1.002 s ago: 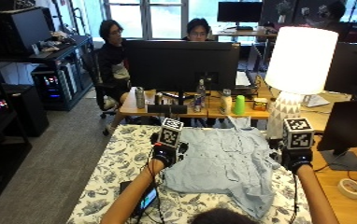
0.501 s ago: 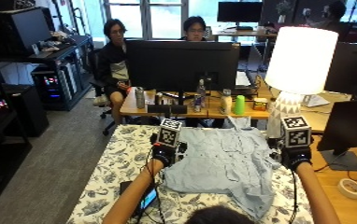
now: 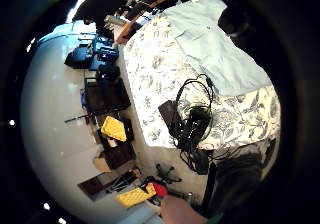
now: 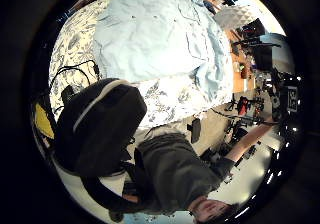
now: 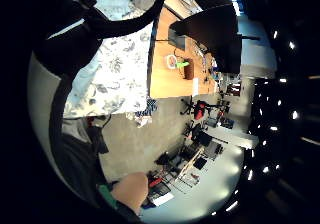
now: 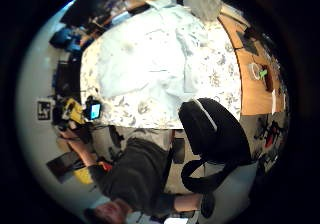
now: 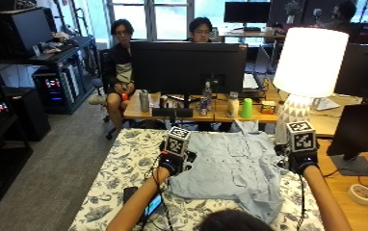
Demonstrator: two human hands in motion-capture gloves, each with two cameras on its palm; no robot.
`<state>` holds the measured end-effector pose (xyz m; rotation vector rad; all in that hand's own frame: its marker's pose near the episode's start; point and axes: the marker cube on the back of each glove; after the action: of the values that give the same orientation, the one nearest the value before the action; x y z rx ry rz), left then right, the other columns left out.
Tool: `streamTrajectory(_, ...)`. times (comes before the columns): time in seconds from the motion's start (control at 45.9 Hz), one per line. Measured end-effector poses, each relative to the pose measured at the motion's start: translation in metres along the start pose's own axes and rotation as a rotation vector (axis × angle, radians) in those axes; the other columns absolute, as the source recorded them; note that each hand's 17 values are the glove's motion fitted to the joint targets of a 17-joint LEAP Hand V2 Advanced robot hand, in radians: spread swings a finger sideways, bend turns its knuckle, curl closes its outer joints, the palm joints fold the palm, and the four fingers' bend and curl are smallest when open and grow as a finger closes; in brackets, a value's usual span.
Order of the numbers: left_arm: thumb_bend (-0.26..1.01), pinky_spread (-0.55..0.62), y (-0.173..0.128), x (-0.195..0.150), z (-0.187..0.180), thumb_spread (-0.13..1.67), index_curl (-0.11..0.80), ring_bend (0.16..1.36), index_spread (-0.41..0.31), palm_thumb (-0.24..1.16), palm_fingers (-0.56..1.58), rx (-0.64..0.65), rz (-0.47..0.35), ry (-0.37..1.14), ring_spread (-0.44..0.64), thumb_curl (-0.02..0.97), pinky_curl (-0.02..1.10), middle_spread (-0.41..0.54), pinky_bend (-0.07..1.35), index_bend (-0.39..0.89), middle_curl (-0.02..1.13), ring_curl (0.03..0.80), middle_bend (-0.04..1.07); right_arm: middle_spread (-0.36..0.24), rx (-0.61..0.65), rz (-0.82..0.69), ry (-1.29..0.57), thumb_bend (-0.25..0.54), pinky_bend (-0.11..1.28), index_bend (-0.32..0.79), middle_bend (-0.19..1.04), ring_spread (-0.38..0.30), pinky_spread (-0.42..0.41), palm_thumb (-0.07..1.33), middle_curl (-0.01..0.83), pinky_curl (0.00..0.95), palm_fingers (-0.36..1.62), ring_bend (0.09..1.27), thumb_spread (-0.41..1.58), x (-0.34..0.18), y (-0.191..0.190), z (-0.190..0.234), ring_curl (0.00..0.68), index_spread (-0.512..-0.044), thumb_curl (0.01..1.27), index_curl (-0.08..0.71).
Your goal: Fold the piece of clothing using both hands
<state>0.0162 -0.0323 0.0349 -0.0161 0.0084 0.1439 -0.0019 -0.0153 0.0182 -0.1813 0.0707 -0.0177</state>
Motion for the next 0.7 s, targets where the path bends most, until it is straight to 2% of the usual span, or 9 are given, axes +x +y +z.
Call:
streamTrajectory(0.174, 0.0, 0.16, -0.029, 0.015, 0.067, 1.13, 0.15, 0.8, -0.017, 0.1, 0.15, -0.068, 0.115, 0.003, 0.11, 0.196, 0.34, 0.164, 0.63, 0.11, 0.32, 0.311, 0.19, -0.041, 0.003, -0.02, -0.032, 0.062, 0.68, 0.08, 0.21, 0.025, 0.205, 0.6, 0.349, 0.368, 0.45, 0.55, 1.22, -0.002, -0.036, 0.037, 0.329, -0.35, 0.21, 0.142)
streamTrajectory(0.261, -0.01, 0.16, -0.038, 0.023, 0.103, 1.13, 0.153, 0.8, -0.026, 0.11, 0.14, -0.116, 0.137, 0.018, 0.11, 0.202, 0.34, 0.165, 0.64, 0.1, 0.32, 0.314, 0.18, -0.04, 0.027, -0.047, -0.077, 0.046, 0.68, 0.08, 0.22, 0.021, 0.211, 0.61, 0.357, 0.368, 0.46, 0.56, 1.22, -0.007, -0.049, 0.054, 0.332, -0.349, 0.22, 0.142)
streamTrajectory(0.305, -0.01, 0.16, -0.035, 0.026, 0.113, 1.13, 0.155, 0.8, -0.03, 0.11, 0.14, -0.149, 0.134, 0.005, 0.11, 0.204, 0.35, 0.164, 0.64, 0.1, 0.32, 0.312, 0.18, -0.044, 0.019, -0.056, -0.09, 0.038, 0.66, 0.09, 0.23, 0.02, 0.212, 0.61, 0.361, 0.363, 0.48, 0.56, 1.22, -0.009, -0.053, 0.062, 0.332, -0.344, 0.22, 0.146)
streamTrajectory(0.37, -0.02, 0.16, -0.016, 0.033, 0.117, 1.13, 0.156, 0.8, -0.033, 0.11, 0.13, -0.207, 0.126, -0.019, 0.11, 0.206, 0.35, 0.164, 0.64, 0.1, 0.32, 0.313, 0.18, -0.05, -0.017, -0.069, -0.104, 0.035, 0.63, 0.1, 0.26, 0.002, 0.208, 0.63, 0.372, 0.353, 0.53, 0.56, 1.22, -0.013, -0.059, 0.076, 0.33, -0.341, 0.23, 0.151)
streamTrajectory(0.479, -0.01, 0.16, 0.01, 0.035, 0.119, 1.11, 0.158, 0.8, -0.029, 0.13, 0.1, -0.339, 0.035, -0.084, 0.12, 0.215, 0.36, 0.177, 0.65, 0.1, 0.31, 0.319, 0.17, -0.054, -0.088, -0.091, -0.112, 0.025, 0.62, 0.1, 0.25, -0.008, 0.207, 0.66, 0.378, 0.352, 0.55, 0.55, 1.22, -0.02, -0.069, 0.102, 0.335, -0.331, 0.24, 0.162)
streamTrajectory(0.566, -0.01, 0.17, 0.01, 0.034, 0.125, 1.09, 0.158, 0.8, -0.017, 0.16, 0.06, -0.372, -0.026, -0.155, 0.13, 0.225, 0.36, 0.184, 0.66, 0.1, 0.31, 0.321, 0.17, -0.056, -0.137, -0.097, -0.091, 0.023, 0.63, 0.1, 0.24, -0.013, 0.207, 0.69, 0.381, 0.355, 0.54, 0.54, 1.21, -0.024, -0.076, 0.121, 0.338, -0.329, 0.25, 0.168)
streamTrajectory(0.697, 0.0, 0.19, 0.011, 0.035, 0.129, 1.1, 0.167, 0.82, -0.008, 0.22, 0.06, -0.376, -0.032, -0.214, 0.13, 0.234, 0.35, 0.183, 0.62, 0.12, 0.31, 0.322, 0.19, -0.057, -0.169, -0.119, -0.091, 0.008, 0.63, 0.09, 0.23, -0.016, 0.208, 0.72, 0.384, 0.358, 0.53, 0.53, 1.2, -0.028, -0.08, 0.137, 0.339, -0.326, 0.25, 0.172)
